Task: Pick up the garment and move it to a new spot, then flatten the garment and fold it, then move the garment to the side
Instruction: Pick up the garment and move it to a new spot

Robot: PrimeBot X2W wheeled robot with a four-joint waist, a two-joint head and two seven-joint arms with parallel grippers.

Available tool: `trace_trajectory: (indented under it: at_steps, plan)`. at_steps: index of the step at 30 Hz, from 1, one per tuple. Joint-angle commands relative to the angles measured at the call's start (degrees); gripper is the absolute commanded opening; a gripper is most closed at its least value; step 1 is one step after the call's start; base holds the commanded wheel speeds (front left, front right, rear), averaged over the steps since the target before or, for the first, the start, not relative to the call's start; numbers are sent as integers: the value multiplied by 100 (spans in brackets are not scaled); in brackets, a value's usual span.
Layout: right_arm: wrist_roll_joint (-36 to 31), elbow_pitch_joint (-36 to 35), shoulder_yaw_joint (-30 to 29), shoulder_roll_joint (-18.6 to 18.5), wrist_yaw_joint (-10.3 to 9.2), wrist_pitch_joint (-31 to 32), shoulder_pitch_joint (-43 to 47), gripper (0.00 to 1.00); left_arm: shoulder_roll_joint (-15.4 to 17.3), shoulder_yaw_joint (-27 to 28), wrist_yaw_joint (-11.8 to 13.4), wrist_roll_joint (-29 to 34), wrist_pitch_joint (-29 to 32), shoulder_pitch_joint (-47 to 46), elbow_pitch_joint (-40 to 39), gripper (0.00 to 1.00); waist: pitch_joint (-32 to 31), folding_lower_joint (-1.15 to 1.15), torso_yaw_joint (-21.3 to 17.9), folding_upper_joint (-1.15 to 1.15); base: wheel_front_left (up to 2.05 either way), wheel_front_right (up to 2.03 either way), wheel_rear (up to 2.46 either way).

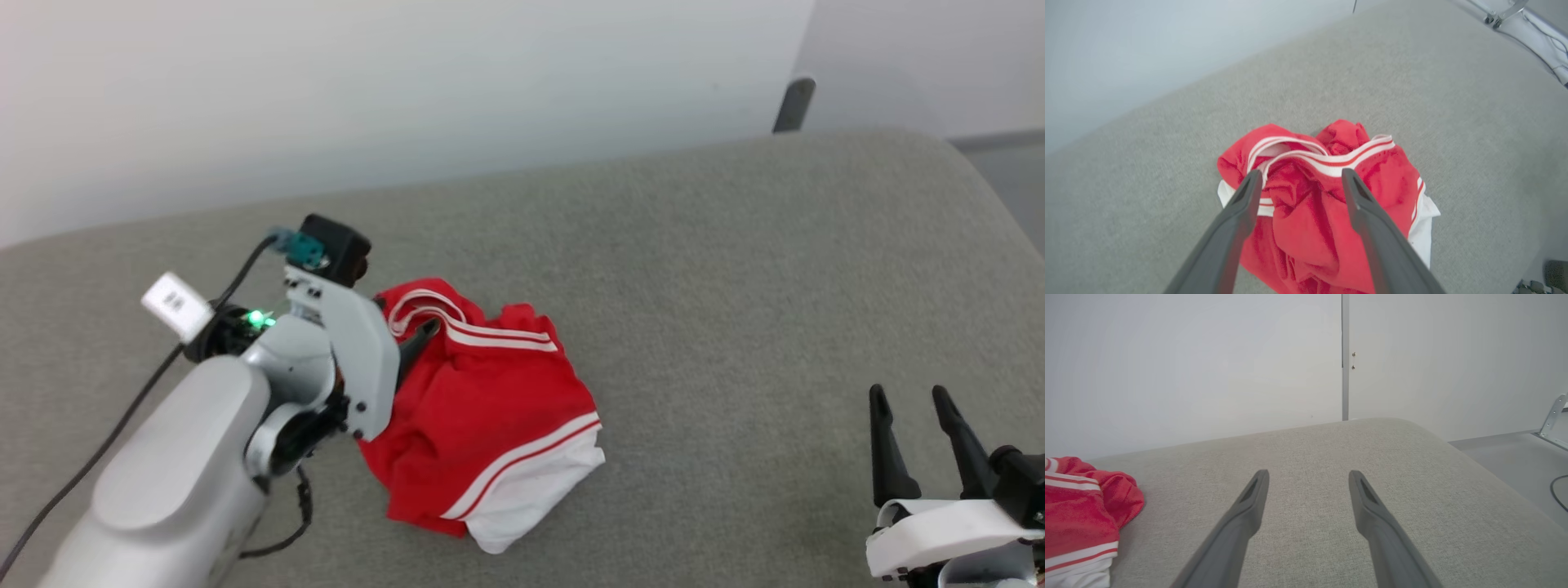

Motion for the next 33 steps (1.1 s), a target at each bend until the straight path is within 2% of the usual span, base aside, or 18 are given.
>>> trace_trajectory:
  at_steps: [1, 12, 19, 27, 33]
  plan:
    - [15, -21, 31, -34, 2, 9, 59, 100, 55, 45, 34, 1, -102, 144, -82, 100, -237, 0, 196, 0, 0, 0, 0]
    - [110, -47, 249, -113, 2, 16, 291, 100, 628, 756, 285, 128, -1947, 1361, -1022, 100, -627, 0, 524, 0, 0, 0, 0]
    - [124, -58, 276, -125, 2, -6, 451, 100, 803, 1227, 442, 141, -3216, 2275, -1216, 100, -768, 0, 659, 0, 0, 0, 0]
    - [164, -100, 210, -181, 2, -49, 608, 100, 813, 1545, 660, 56, -4110, 3295, -1246, 100, -889, 0, 772, 0, 0, 0, 0]
    - [148, -171, 38, -189, 2, -74, 760, 100, 740, 1795, 666, -2, -4492, 3746, -1227, 100, -926, 0, 892, 0, 0, 0, 0]
